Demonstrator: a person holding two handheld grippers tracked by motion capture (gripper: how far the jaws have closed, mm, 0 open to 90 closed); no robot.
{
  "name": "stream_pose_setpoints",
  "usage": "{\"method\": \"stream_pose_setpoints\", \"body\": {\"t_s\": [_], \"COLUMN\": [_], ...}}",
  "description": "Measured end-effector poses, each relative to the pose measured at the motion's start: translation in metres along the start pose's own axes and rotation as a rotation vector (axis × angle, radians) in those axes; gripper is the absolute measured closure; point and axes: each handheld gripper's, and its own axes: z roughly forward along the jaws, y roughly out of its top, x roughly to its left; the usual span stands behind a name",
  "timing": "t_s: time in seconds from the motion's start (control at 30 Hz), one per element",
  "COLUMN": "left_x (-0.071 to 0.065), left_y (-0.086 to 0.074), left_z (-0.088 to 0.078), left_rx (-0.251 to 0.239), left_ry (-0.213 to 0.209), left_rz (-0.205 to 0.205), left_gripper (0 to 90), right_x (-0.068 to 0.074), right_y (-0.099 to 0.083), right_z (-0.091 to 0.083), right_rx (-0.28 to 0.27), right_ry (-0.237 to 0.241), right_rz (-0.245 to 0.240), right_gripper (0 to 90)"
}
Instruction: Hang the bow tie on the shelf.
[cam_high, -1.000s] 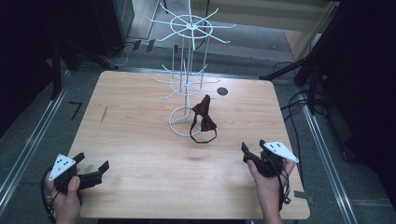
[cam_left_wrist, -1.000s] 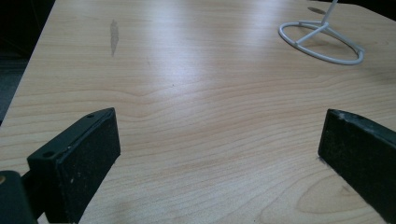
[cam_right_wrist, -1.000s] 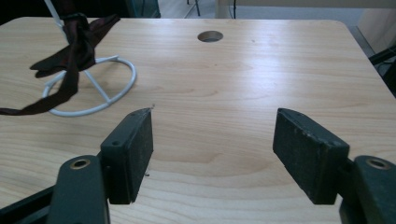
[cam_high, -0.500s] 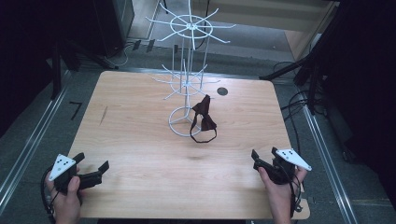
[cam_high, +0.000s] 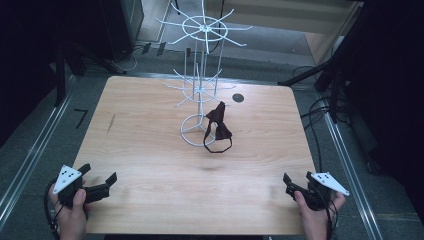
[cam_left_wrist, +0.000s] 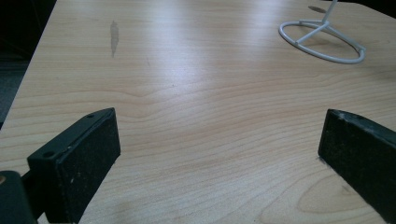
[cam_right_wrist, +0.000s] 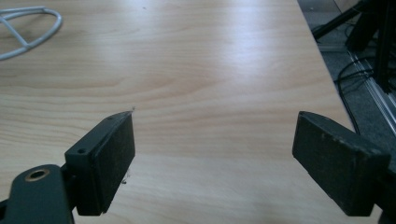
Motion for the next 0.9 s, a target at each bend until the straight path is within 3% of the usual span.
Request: {"method": "stream_pose_setpoints", "body": {"t_s": [0.27,0.37,0.7,0.9], "left_x": [-0.001,-0.002,-0.002,-0.002], "left_y": [0.000,0.000,0.000,0.000], "left_z": [0.000,0.000,0.000,0.000], "left_rx": [0.004,0.006,0.009,0.006], "left_ry": [0.003,0.002,0.000,0.007], "left_rz": [0.014,0.021,0.014,0.022], "left_gripper": [0.0,0.0,0.0,0.0], "right_x": [-0.033,-0.039,-0.037,-0.038], "right_y": [-0.021,-0.027,-0.027,-0.026], "right_z": [-0.011,-0.011,-0.009,-0.007], "right_rx": [0.014,0.024,0.009,0.022], "right_ry": [-0.020,-0.011,0.016,0.000], "right_rz": [0.033,0.055,0.078,0.095], "right_gripper": [13.4,13.6,13.9,13.8]}}
